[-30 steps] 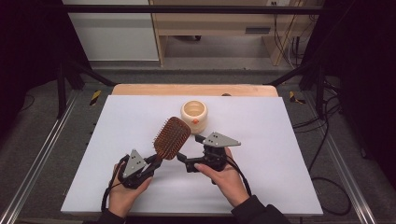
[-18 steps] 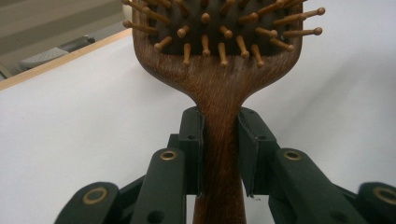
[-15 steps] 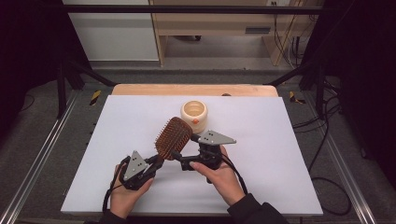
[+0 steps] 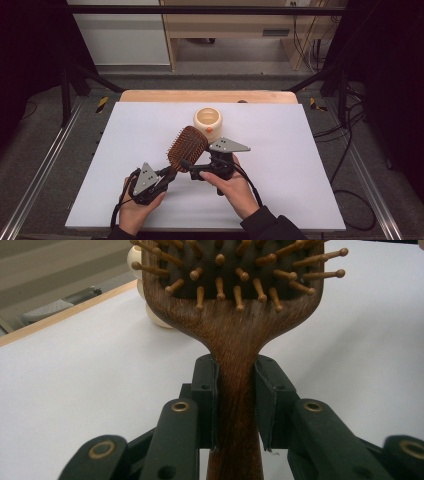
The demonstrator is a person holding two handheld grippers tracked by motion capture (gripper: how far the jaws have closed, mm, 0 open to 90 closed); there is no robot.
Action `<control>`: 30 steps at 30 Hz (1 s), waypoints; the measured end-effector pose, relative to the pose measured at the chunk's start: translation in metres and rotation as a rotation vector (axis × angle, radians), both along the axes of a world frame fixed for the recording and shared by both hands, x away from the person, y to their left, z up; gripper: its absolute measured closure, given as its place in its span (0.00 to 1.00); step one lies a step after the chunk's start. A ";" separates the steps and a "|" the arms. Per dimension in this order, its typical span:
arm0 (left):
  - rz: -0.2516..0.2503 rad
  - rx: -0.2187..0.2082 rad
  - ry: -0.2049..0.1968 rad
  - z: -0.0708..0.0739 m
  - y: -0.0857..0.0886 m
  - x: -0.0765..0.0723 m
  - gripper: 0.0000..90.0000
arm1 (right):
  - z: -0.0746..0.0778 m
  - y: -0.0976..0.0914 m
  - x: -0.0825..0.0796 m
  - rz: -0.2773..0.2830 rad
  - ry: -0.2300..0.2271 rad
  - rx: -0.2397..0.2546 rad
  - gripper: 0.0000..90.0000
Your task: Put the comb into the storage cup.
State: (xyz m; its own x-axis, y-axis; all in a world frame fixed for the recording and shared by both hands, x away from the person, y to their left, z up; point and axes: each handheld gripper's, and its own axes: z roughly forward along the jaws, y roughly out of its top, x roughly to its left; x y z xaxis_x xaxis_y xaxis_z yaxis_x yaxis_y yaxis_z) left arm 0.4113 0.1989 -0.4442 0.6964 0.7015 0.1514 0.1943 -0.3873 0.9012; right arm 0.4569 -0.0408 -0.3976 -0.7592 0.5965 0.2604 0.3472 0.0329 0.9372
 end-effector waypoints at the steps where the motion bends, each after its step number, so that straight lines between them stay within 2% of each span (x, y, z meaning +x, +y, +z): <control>1: 0.000 0.000 -0.001 0.000 0.000 0.000 0.81 | 0.000 0.000 0.000 0.000 0.000 0.000 0.12; 30: -0.008 0.001 -0.014 0.000 -0.003 -0.002 0.81 | 0.002 0.000 0.002 -0.008 0.022 0.044 0.17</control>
State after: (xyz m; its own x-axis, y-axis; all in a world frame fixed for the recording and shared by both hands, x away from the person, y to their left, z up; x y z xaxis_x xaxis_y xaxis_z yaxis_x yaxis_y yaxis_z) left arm 0.4093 0.1964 -0.4443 0.6997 0.6959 0.1617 0.1787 -0.3896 0.9035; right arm 0.4587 -0.0403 -0.3953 -0.7484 0.5901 0.3029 0.3679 -0.0107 0.9298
